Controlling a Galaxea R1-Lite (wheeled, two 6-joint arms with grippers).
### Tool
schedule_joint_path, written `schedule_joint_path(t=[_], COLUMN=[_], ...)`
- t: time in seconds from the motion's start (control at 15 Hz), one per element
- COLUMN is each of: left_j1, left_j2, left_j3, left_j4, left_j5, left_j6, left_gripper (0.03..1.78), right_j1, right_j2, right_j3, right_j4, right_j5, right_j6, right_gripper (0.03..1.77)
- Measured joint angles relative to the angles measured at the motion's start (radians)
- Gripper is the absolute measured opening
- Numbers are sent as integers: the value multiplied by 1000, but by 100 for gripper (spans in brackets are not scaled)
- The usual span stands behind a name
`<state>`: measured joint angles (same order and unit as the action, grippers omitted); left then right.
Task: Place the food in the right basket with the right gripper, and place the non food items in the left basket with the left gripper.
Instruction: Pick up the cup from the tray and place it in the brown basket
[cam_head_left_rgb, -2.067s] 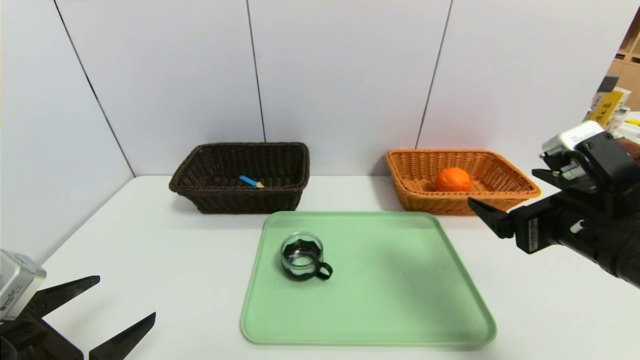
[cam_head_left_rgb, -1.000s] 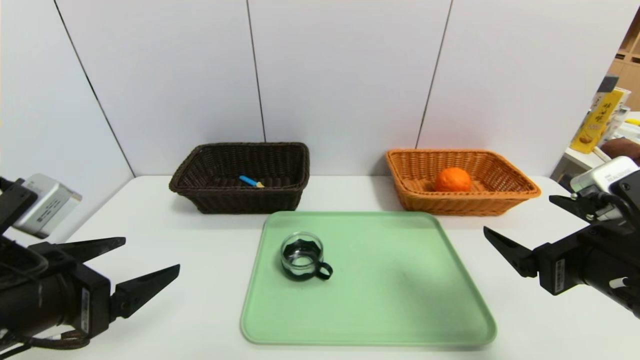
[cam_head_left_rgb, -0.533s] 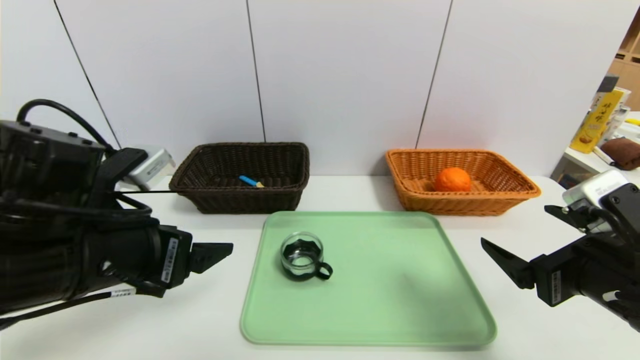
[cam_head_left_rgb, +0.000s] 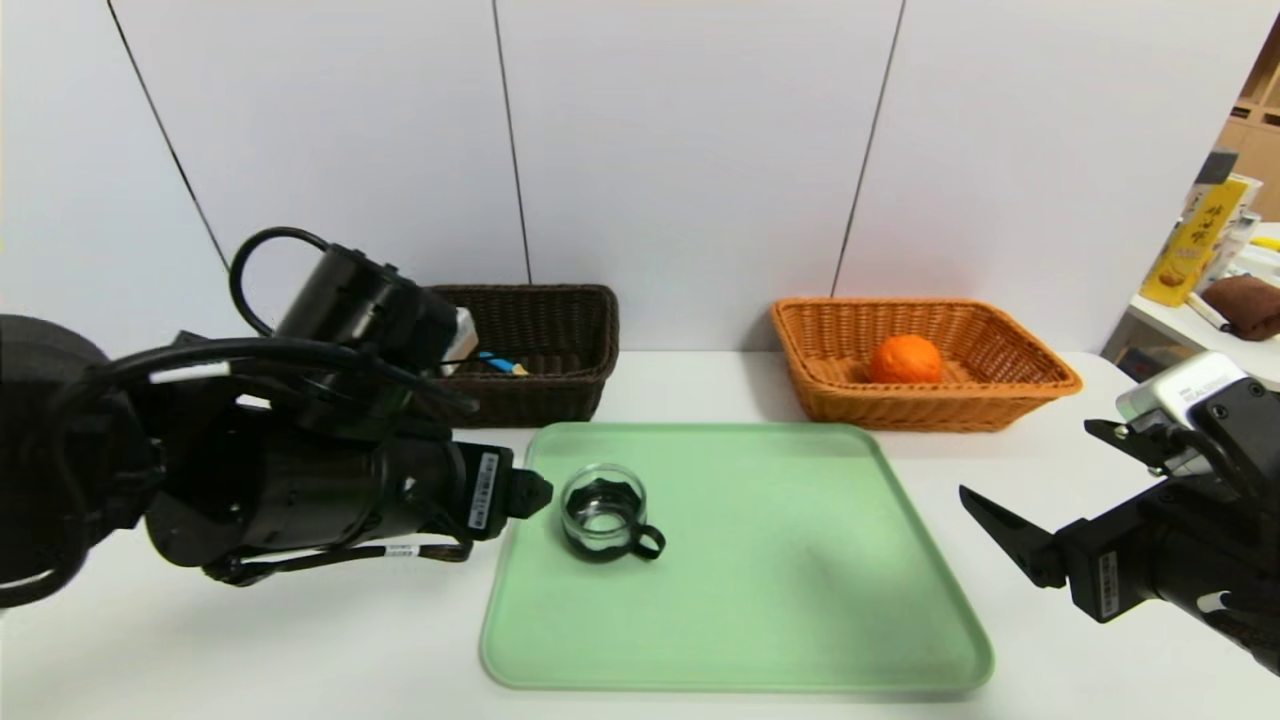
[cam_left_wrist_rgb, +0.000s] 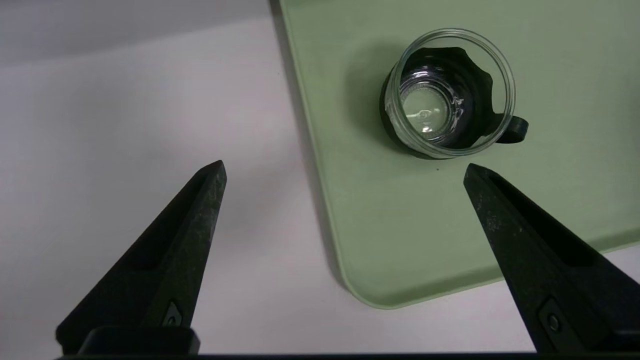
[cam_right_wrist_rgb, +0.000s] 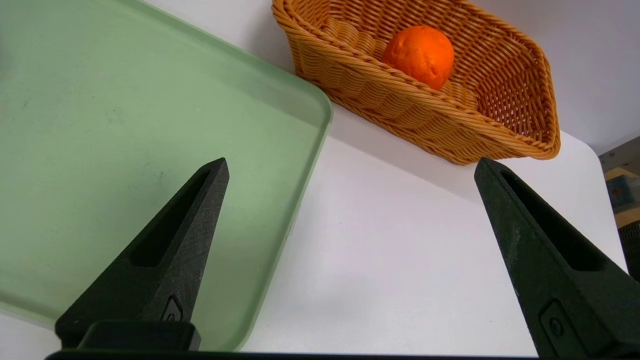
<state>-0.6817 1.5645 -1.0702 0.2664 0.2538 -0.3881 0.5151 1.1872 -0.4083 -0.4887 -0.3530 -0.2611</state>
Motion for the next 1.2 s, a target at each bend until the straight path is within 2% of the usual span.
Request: schedule_joint_path(t=[0.6,1.2], left_j1=[-38,-49], left_j2=[169,286], left_j3=[-73,-142], left_j4=[-1,-9], left_j5=[37,39], left_j6=[-109,-131], left_gripper=[169,169], right_j1=[0,0], right_j2=[0,-4], right_j3=[-1,3], right_j4=[0,0], right_j5=[2,3], right_j6=[-3,-5], right_gripper=[169,169])
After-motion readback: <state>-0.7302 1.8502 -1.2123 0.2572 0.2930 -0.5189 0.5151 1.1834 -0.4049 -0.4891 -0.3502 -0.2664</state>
